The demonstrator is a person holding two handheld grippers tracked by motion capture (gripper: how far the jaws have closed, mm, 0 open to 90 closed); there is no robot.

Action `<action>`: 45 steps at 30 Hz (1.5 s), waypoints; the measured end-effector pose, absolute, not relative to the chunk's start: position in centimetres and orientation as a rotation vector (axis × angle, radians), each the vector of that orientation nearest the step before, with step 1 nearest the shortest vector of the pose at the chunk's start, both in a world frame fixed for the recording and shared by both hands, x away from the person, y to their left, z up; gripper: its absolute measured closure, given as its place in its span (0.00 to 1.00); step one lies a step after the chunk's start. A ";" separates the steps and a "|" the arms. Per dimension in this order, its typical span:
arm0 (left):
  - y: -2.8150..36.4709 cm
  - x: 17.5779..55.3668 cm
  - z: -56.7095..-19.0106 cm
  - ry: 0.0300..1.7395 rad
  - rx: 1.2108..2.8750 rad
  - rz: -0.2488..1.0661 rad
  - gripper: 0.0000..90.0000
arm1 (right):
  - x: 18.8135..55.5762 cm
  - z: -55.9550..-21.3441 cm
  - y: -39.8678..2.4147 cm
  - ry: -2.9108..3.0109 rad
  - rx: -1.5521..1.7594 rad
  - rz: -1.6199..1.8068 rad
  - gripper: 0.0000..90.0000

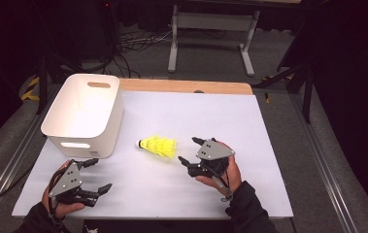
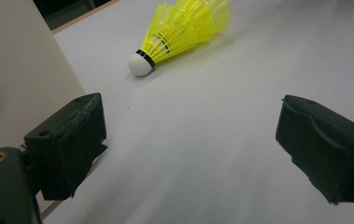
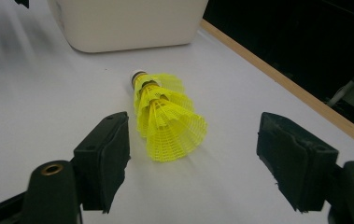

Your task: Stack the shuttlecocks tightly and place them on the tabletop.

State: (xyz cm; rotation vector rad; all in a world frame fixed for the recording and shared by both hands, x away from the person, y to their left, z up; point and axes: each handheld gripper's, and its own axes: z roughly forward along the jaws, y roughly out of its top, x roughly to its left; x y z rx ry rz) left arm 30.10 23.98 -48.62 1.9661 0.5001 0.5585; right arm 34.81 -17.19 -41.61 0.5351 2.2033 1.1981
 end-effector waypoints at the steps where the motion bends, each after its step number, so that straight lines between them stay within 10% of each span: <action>1: 24.0 30.1 -48.6 0.501 1.965 0.559 0.10 | 34.7 -41.6 -17.3 2.204 0.533 1.197 0.29; 45: 24.0 30.0 -48.6 0.505 1.964 0.565 0.10 | 31.1 -43.8 -22.8 2.147 0.589 1.122 0.19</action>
